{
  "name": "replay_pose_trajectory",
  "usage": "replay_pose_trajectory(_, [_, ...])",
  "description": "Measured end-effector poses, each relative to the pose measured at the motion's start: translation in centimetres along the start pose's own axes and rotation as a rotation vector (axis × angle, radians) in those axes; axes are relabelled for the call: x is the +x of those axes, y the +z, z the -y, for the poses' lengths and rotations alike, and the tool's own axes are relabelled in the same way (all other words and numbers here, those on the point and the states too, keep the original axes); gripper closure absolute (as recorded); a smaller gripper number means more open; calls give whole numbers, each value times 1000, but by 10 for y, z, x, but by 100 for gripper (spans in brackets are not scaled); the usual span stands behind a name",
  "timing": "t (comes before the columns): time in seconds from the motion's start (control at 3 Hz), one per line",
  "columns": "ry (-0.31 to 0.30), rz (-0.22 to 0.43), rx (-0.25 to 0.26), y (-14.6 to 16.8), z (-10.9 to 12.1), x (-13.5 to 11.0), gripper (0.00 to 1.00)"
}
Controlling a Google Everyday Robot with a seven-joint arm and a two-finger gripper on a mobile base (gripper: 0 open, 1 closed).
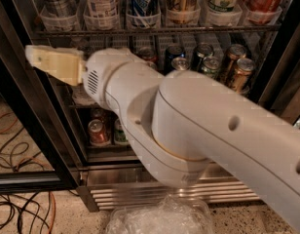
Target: Pick redbull can from top shelf of fridge
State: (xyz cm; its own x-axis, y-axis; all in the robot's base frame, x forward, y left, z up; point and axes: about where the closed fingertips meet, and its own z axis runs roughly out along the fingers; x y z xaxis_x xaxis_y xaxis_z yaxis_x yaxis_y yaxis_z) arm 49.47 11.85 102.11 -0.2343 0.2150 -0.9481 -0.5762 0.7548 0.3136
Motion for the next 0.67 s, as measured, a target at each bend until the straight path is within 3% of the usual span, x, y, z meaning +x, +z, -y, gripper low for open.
replay_pose_trajectory(0.33, [72, 5, 163, -24, 29, 30, 0])
replay_pose_trajectory(0.67, [89, 44, 238, -35, 31, 25, 0])
